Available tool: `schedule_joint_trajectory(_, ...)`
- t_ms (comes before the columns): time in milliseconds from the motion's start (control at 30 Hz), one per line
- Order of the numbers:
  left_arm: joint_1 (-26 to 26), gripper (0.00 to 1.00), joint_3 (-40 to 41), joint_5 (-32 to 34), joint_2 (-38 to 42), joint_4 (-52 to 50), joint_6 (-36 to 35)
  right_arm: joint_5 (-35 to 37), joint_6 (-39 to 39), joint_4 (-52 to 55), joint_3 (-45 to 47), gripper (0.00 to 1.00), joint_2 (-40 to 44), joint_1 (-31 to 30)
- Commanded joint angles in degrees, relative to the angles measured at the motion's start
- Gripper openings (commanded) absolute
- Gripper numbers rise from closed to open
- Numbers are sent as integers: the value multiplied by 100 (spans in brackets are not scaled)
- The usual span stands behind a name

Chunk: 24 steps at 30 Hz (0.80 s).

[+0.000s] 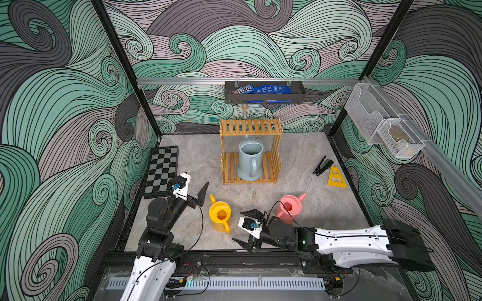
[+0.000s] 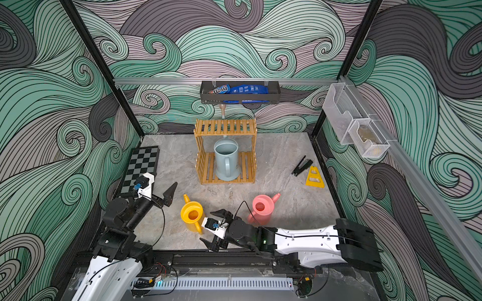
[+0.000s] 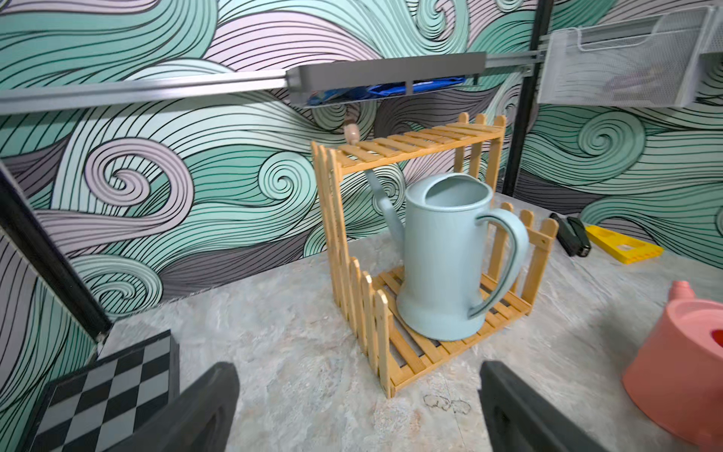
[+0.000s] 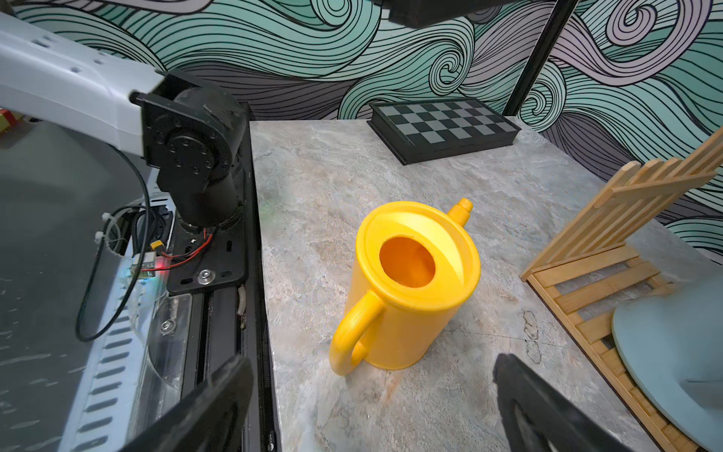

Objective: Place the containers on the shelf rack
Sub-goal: Pick up the spray bottle from the center of the board.

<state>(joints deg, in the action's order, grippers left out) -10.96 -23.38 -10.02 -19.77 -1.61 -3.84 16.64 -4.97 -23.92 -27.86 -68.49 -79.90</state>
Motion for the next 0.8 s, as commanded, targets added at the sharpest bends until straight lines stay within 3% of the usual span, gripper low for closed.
schedule_joint_trajectory(0, 41, 99, -10, 520, 13, 365, 383, 302, -65, -329, -300, 99, -279, -142)
schedule_joint_trajectory(467, 94, 99, 26, 604, -1, 427, 358, 1015, 559, -20, -985, 99, -1814, -97)
schedule_joint_trajectory(767, 86, 99, 42, 580, 26, 448, 354, 856, 1423, 232, -942, 97, -1821, 472)
